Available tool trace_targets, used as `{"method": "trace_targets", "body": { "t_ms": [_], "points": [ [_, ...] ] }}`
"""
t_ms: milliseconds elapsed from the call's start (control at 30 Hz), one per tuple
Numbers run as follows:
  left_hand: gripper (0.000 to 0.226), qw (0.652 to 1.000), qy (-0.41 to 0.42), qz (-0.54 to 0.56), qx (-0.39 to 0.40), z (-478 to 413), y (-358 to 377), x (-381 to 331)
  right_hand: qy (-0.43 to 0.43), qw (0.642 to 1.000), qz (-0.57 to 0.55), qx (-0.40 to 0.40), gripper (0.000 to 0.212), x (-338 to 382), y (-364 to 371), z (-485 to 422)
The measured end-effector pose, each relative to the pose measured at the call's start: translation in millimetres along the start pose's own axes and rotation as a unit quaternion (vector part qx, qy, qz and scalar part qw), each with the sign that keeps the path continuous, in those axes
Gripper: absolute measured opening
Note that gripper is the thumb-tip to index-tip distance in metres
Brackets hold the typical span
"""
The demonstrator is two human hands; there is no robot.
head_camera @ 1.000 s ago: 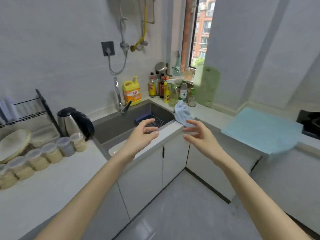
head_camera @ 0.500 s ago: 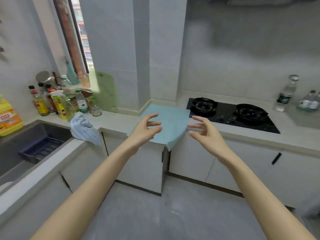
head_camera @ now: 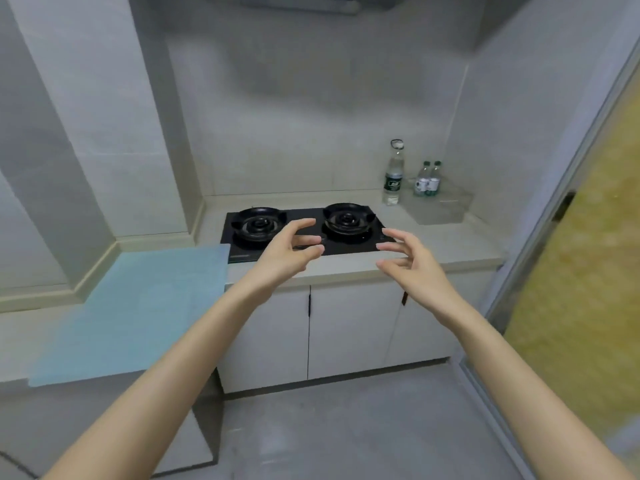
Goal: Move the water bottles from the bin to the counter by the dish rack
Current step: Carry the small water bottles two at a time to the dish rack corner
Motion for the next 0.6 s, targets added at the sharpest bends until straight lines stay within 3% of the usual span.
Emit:
{"method": "trace_targets", "body": {
  "t_ms": [300,600],
  "points": [
    [0.049,0.994,0.025,0.016,0.107,-185,87,-10,0.037,0.995,0.047,-0.08,0.051,-64,-79,-132],
    [0.048,0.987,0.035,0.018,0.156,-325,170,-24,0.045,0.987,0.056,-0.143,0.05,-117,-144,-244]
  ]
}}
Point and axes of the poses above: each hand's wrist, its own z-axis away from the middle knuckle, its own y-axis out of the palm, x = y × z, the point moved 2 cm from there along -z, towards the middle knuckle, and after that the axes turned 11 degrees about z, right-handed, at the moved point
